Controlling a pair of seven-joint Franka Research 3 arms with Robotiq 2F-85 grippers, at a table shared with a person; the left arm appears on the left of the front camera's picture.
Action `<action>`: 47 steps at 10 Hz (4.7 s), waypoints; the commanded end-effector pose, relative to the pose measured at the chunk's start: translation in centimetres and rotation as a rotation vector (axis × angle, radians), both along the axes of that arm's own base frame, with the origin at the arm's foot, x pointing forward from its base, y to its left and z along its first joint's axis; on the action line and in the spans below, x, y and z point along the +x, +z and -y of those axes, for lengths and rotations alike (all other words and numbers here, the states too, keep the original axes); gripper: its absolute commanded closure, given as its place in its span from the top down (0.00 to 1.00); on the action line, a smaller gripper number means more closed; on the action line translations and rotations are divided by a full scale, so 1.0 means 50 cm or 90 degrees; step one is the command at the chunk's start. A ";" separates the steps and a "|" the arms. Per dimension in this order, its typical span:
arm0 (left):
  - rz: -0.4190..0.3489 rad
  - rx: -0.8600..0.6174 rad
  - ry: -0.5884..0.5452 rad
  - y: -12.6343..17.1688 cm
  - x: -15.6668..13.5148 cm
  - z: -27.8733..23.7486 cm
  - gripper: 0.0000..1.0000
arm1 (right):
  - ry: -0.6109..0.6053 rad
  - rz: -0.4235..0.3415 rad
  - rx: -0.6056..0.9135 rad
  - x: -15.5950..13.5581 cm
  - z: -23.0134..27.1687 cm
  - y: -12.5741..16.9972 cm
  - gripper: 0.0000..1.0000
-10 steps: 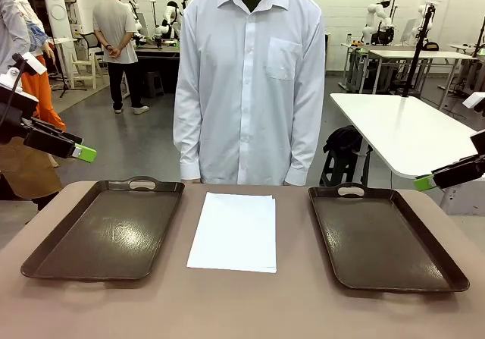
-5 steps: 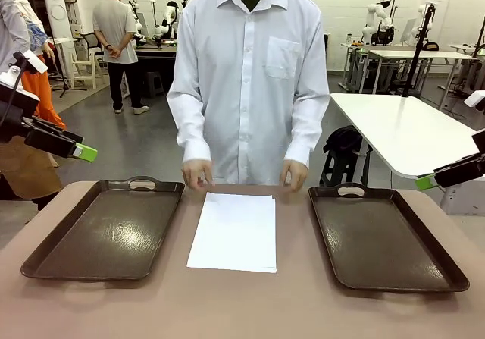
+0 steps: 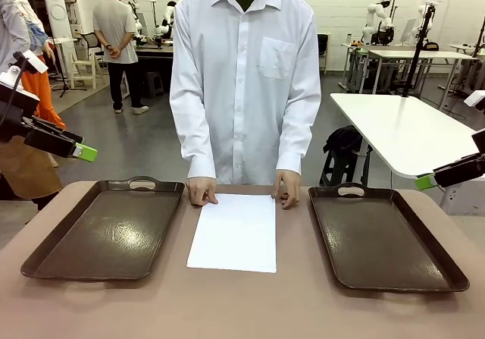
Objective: Sort the A4 documents.
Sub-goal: Receive the A4 Paper.
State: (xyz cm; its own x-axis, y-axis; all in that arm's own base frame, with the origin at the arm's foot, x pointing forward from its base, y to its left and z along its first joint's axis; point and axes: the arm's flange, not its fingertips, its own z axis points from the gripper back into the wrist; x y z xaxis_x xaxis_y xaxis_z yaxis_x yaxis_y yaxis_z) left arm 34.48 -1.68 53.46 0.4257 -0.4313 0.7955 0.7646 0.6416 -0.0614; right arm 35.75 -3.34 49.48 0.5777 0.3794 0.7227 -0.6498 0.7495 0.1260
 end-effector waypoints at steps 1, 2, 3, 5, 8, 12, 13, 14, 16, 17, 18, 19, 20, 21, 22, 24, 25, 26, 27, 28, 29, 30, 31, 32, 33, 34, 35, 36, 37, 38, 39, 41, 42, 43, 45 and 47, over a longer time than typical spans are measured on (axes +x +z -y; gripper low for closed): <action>0.001 -0.004 -0.007 -0.003 0.002 -0.002 1.00 | 0.007 0.001 0.007 0.001 0.001 -0.003 1.00; 0.001 -0.004 -0.007 -0.003 0.002 -0.002 1.00 | 0.007 0.001 0.007 0.001 0.001 -0.003 1.00; 0.001 -0.004 -0.007 -0.003 0.002 -0.002 1.00 | 0.007 0.001 0.007 0.001 0.001 -0.003 1.00; 0.001 -0.004 -0.007 -0.003 0.002 -0.002 1.00 | 0.007 0.001 0.007 0.001 0.001 -0.003 1.00; 0.001 -0.004 -0.007 -0.003 0.002 -0.002 1.00 | 0.007 0.001 0.007 0.001 0.001 -0.003 1.00; 0.001 -0.004 -0.007 -0.003 0.002 -0.002 1.00 | 0.007 0.001 0.007 0.001 0.001 -0.003 1.00; 0.001 -0.004 -0.007 -0.003 0.002 -0.002 1.00 | 0.007 0.001 0.007 0.001 0.001 -0.003 1.00; 0.001 -0.004 -0.007 -0.003 0.002 -0.002 1.00 | 0.007 0.001 0.007 0.001 0.001 -0.003 1.00; 0.001 -0.004 -0.007 -0.003 0.002 -0.002 1.00 | 0.007 0.001 0.007 0.001 0.001 -0.003 1.00; 0.001 -0.004 -0.007 -0.003 0.002 -0.002 1.00 | 0.007 0.001 0.007 0.001 0.001 -0.003 1.00; 0.001 -0.004 -0.007 -0.003 0.002 -0.002 1.00 | 0.007 0.001 0.007 0.001 0.001 -0.003 1.00; 0.001 -0.004 -0.007 -0.003 0.002 -0.002 1.00 | 0.007 0.001 0.007 0.001 0.001 -0.003 1.00; 0.001 -0.004 -0.007 -0.003 0.002 -0.002 1.00 | 0.007 0.001 0.007 0.001 0.001 -0.003 1.00; 0.001 -0.004 -0.007 -0.003 0.002 -0.002 1.00 | 0.007 0.001 0.007 0.001 0.001 -0.003 1.00; 0.001 -0.004 -0.007 -0.003 0.002 -0.002 1.00 | 0.007 0.001 0.007 0.001 0.001 -0.003 1.00; 0.001 -0.004 -0.007 -0.003 0.002 -0.002 1.00 | 0.007 0.001 0.007 0.001 0.001 -0.003 1.00; 0.001 -0.004 -0.007 -0.003 0.002 -0.002 1.00 | 0.007 0.001 0.007 0.001 0.001 -0.003 1.00; 0.001 -0.004 -0.007 -0.003 0.002 -0.002 1.00 | 0.007 0.001 0.007 0.001 0.001 -0.003 1.00; 0.001 -0.004 -0.007 -0.003 0.002 -0.002 1.00 | 0.007 0.001 0.007 0.001 0.001 -0.003 1.00; 0.001 -0.004 -0.007 -0.003 0.002 -0.002 1.00 | 0.007 0.001 0.007 0.001 0.001 -0.003 1.00; 0.001 -0.004 -0.007 -0.003 0.002 -0.002 1.00 | 0.007 0.001 0.007 0.001 0.001 -0.003 1.00; 0.001 -0.004 -0.007 -0.003 0.002 -0.002 1.00 | 0.007 0.001 0.007 0.001 0.001 -0.003 1.00; 0.001 -0.004 -0.007 -0.003 0.002 -0.002 1.00 | 0.007 0.001 0.007 0.001 0.001 -0.003 1.00; 0.001 -0.004 -0.007 -0.003 0.002 -0.002 1.00 | 0.007 0.001 0.007 0.001 0.001 -0.003 1.00; 0.001 -0.004 -0.007 -0.003 0.002 -0.002 1.00 | 0.007 0.001 0.007 0.001 0.001 -0.003 1.00; 0.001 -0.004 -0.007 -0.003 0.002 -0.002 1.00 | 0.007 0.001 0.007 0.001 0.001 -0.003 1.00; 0.001 -0.004 -0.007 -0.003 0.002 -0.002 1.00 | 0.007 0.001 0.007 0.001 0.001 -0.003 1.00; 0.001 -0.004 -0.007 -0.003 0.002 -0.002 1.00 | 0.007 0.001 0.007 0.001 0.001 -0.003 1.00; 0.001 -0.004 -0.007 -0.003 0.002 -0.002 1.00 | 0.007 0.001 0.007 0.001 0.001 -0.003 1.00; 0.001 -0.004 -0.007 -0.003 0.002 -0.002 1.00 | 0.007 0.001 0.007 0.001 0.001 -0.003 1.00; 0.001 -0.004 -0.007 -0.003 0.002 -0.002 1.00 | 0.007 0.001 0.007 0.001 0.001 -0.003 1.00; 0.001 -0.004 -0.007 -0.003 0.002 -0.002 1.00 | -0.002 -0.001 -0.001 -0.001 0.000 0.001 1.00; 0.001 -0.004 -0.007 -0.003 0.002 -0.002 1.00 | 0.000 -0.044 0.004 0.026 -0.026 -0.015 1.00; 0.001 -0.004 -0.007 -0.003 0.002 -0.002 1.00 | 0.002 -0.082 -0.003 0.055 -0.058 -0.029 1.00; 0.001 -0.004 -0.007 -0.003 0.002 -0.002 1.00 | 0.033 -0.165 0.019 0.114 -0.127 -0.052 1.00; 0.001 -0.004 -0.007 -0.003 0.002 -0.002 1.00 | 0.081 -0.227 0.092 0.147 -0.184 -0.046 1.00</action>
